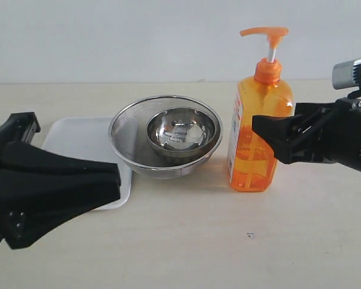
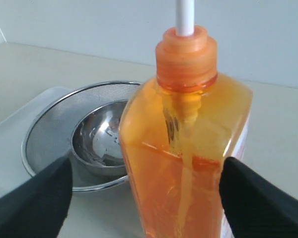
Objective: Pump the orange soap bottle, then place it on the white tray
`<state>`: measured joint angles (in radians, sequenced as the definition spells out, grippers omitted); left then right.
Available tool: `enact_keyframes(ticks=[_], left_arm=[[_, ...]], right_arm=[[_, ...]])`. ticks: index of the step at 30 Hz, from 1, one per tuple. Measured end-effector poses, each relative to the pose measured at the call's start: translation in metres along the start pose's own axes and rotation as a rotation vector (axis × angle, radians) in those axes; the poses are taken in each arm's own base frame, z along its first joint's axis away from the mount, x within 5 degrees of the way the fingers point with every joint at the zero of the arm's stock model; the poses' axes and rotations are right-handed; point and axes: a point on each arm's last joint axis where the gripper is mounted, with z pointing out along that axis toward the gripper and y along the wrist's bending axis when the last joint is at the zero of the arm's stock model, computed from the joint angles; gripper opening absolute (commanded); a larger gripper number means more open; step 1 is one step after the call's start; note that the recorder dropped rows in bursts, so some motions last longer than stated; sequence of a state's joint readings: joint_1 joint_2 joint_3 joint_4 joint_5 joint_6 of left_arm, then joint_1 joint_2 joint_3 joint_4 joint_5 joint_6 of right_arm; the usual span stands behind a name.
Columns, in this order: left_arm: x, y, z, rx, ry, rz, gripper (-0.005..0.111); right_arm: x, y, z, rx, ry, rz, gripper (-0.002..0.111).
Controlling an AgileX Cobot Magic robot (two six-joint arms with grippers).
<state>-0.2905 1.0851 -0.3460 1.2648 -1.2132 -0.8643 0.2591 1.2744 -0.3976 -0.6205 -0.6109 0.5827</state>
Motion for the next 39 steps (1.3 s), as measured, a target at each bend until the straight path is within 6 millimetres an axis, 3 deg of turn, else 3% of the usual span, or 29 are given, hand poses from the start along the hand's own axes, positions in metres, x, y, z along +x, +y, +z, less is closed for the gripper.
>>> enact_keyframes(ticks=[7,10,13,23,26,31,35,39], left_arm=[[0.009,-0.017,-0.01,-0.021,-0.019,0.008,0.005],[0.013,-0.02,-0.012,-0.024,-0.015,0.003,0.005],[0.015,-0.022,-0.013,-0.031,-0.017,-0.005,0.005],[0.021,-0.028,-0.018,-0.081,-0.055,0.015,0.005],[0.021,-0.031,-0.02,-0.086,-0.063,0.028,0.005],[0.021,-0.029,-0.021,-0.118,-0.056,0.03,0.005],[0.021,-0.028,-0.021,-0.131,-0.05,0.027,0.005],[0.022,-0.028,-0.021,-0.133,-0.05,0.026,0.005]], right_arm=[[0.009,0.006,0.001,-0.024,0.096,0.052,0.073],[0.021,0.01,-0.003,-0.03,0.143,0.07,0.065],[0.037,0.014,-0.01,-0.051,0.163,0.1,0.057],[0.081,0.03,-0.043,-0.155,0.155,0.162,0.057],[0.077,0.028,-0.042,-0.128,0.109,0.145,0.057],[0.048,0.014,-0.024,-0.024,0.015,0.103,0.057],[0.05,0.013,-0.023,-0.012,0.036,0.107,0.057],[0.048,0.021,-0.024,-0.1,0.026,0.238,0.057]])
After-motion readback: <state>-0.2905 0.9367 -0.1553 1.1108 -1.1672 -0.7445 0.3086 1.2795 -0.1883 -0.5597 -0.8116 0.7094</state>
